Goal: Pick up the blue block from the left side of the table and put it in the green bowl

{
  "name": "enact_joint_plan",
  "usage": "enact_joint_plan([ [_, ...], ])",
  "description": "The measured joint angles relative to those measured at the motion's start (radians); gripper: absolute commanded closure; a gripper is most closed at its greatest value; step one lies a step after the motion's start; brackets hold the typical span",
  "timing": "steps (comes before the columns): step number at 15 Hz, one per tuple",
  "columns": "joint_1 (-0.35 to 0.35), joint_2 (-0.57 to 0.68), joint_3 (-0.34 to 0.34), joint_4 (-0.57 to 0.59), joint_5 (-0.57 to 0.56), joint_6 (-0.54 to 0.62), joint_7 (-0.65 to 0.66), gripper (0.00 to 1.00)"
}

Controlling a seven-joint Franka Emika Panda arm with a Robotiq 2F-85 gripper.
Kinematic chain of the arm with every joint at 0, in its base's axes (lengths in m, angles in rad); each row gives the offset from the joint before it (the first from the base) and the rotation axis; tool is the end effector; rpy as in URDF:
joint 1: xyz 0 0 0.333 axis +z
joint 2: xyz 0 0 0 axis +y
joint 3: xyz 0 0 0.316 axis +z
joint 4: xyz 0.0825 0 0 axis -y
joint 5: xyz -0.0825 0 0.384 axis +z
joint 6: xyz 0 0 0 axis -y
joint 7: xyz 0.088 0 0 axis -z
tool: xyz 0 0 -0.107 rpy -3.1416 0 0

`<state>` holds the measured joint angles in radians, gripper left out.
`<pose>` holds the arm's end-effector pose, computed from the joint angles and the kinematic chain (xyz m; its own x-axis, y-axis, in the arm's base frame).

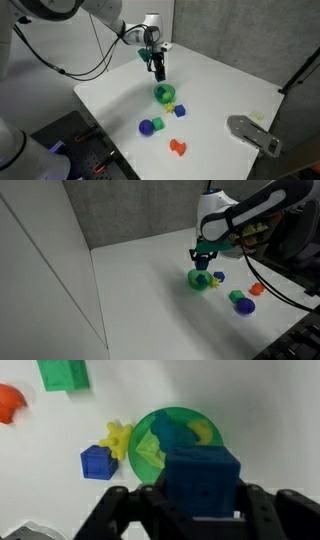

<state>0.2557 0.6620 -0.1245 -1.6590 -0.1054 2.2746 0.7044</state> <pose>0.6733 0.0956 0.2223 0.8881 -0.4557 0.0607 -0.4595 -0.8756 0.1491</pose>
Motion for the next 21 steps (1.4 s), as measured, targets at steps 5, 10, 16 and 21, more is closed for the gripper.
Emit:
enact_joint_plan([
  [5,-0.018,0.077,-0.040,0.075,-0.007,-0.001,0.002,0.71],
  [10,-0.023,0.170,-0.083,0.160,-0.033,-0.002,0.033,0.71],
  [16,-0.009,0.268,-0.103,0.246,-0.074,-0.019,0.092,0.71],
  [21,0.025,0.312,-0.108,0.311,-0.104,-0.057,0.136,0.19],
])
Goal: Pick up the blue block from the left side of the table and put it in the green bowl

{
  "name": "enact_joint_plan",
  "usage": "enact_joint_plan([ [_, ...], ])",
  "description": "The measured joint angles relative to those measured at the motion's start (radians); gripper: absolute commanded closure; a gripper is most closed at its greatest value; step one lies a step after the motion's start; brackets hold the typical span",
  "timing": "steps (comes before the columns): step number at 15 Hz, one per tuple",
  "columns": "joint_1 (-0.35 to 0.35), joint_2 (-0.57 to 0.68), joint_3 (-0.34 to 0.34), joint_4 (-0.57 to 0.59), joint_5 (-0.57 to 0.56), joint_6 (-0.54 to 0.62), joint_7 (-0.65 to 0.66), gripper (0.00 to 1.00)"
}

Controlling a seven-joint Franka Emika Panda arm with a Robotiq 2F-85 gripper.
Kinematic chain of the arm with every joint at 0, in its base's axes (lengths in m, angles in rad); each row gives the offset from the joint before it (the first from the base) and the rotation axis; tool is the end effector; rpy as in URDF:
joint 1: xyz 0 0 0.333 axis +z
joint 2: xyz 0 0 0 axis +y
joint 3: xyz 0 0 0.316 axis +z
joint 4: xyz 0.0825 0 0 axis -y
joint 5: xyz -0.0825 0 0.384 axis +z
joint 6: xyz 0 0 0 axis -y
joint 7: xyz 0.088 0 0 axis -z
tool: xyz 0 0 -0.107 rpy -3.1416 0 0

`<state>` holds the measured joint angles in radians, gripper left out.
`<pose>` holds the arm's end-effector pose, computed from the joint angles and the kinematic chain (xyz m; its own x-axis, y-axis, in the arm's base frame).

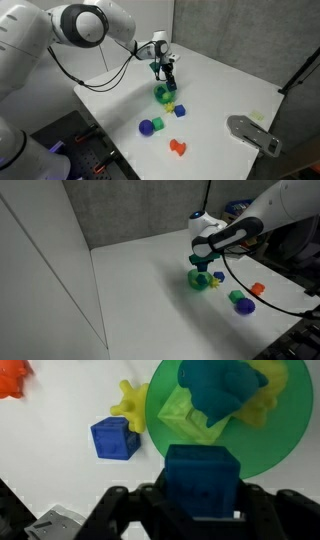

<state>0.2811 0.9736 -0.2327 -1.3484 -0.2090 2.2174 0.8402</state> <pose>0.7227 0.0633 0.1397 0.8467 -0.5046 0.1688 -0.5314 -0.7856 0.3169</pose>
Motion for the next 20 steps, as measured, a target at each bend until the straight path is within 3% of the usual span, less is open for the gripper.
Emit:
enact_joint_plan([
  [3,0.018,0.003,0.000,0.018,-0.002,-0.017,0.001,0.01],
  [8,0.044,-0.010,0.004,0.029,-0.019,-0.020,0.000,0.00],
  [13,0.040,-0.087,0.060,0.011,-0.016,-0.032,-0.062,0.00],
  [20,-0.011,-0.303,0.176,-0.154,0.076,-0.124,-0.236,0.00],
])
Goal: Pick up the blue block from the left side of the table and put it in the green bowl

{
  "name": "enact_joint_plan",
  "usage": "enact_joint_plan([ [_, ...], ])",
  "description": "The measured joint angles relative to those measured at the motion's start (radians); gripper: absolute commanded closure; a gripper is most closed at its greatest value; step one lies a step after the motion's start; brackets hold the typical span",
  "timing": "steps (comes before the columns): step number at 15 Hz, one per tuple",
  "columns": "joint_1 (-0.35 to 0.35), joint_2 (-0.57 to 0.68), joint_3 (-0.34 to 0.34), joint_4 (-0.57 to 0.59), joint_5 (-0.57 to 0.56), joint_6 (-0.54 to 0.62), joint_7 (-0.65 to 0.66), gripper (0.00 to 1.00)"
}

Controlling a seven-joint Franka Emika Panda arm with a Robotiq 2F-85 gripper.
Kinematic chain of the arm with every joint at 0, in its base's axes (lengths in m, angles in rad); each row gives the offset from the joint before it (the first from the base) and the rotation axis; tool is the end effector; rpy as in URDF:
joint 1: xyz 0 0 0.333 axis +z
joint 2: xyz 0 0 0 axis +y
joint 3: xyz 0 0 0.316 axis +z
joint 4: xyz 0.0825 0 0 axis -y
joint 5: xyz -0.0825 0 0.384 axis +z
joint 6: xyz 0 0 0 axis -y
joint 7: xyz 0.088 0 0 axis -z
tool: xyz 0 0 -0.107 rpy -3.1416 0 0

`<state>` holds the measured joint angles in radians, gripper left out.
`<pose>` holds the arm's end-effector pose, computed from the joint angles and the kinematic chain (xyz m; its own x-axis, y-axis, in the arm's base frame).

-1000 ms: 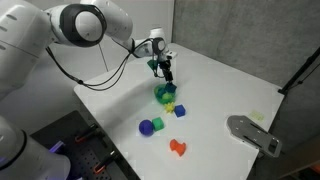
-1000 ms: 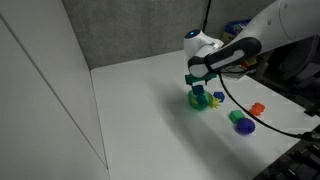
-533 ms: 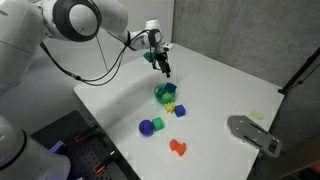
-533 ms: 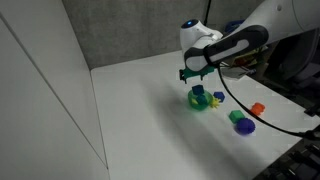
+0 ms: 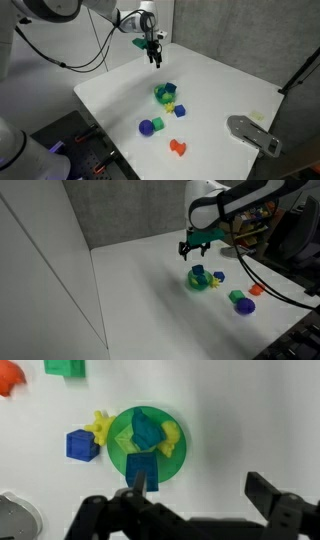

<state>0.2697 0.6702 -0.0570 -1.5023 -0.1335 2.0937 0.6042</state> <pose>0.6880 0.1484 0.2676 0.9528 -0.3033 0.0132 -0.3011 -0.9389 0.1668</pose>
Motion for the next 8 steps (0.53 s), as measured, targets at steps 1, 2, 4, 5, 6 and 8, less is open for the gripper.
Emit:
enact_joint_plan([
  [1,-0.008,-0.033,0.008,-0.032,0.014,-0.021,-0.015,0.00],
  [2,-0.014,-0.070,0.014,-0.069,0.028,-0.045,-0.028,0.00],
  [4,-0.023,-0.141,0.025,-0.141,0.051,-0.092,-0.051,0.00],
  [5,-0.026,-0.175,0.031,-0.174,0.064,-0.112,-0.061,0.00],
  [6,-0.030,-0.214,0.039,-0.213,0.077,-0.137,-0.070,0.00],
  [8,-0.033,-0.291,0.052,-0.281,0.093,-0.178,-0.085,0.00],
])
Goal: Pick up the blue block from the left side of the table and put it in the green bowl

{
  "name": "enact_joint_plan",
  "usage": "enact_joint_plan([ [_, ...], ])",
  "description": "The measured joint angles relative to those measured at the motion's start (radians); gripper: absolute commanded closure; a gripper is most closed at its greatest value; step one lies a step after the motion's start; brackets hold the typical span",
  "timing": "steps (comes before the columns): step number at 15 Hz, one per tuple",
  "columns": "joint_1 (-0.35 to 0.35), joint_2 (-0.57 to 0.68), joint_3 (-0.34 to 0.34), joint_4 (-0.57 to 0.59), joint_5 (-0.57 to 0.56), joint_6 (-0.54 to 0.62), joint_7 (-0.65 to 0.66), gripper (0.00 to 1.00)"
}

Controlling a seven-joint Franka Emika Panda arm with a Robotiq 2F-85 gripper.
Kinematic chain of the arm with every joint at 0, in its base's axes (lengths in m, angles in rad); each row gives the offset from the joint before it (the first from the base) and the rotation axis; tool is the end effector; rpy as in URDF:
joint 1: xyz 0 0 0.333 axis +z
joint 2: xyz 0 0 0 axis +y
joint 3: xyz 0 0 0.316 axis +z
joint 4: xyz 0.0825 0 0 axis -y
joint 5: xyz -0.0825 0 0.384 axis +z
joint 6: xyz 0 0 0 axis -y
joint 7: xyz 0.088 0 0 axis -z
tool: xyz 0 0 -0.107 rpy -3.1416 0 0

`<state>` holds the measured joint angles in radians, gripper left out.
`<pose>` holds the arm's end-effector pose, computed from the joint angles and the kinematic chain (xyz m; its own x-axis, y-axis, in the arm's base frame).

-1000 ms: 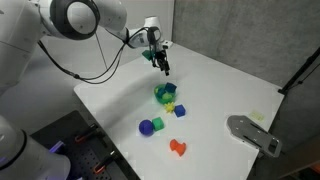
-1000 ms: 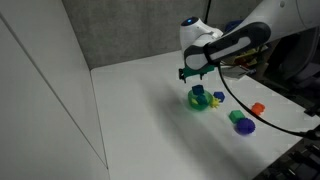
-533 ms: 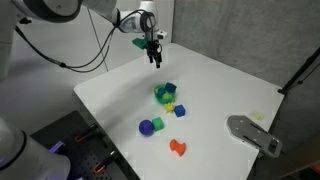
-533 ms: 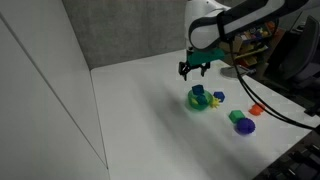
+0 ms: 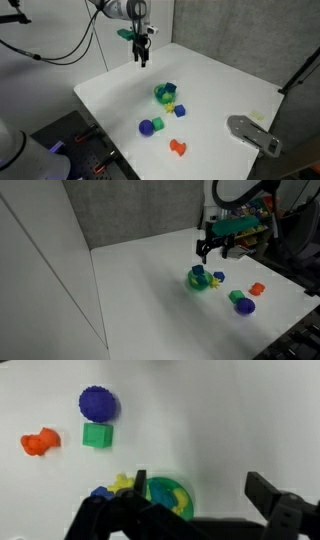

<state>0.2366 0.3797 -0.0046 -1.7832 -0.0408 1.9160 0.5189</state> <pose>0.6017 0.1394 0.3249 0.9417 -0.2744 -0.1948 -0.2474 -0.9569 0.1522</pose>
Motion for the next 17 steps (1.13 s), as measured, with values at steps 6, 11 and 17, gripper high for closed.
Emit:
enact_joint_plan([
  [6,-0.027,-0.240,0.028,-0.202,0.013,-0.010,-0.106,0.00],
  [11,-0.093,-0.405,0.034,-0.326,0.087,-0.007,-0.275,0.00],
  [17,-0.139,-0.513,0.034,-0.397,0.088,-0.007,-0.351,0.00],
])
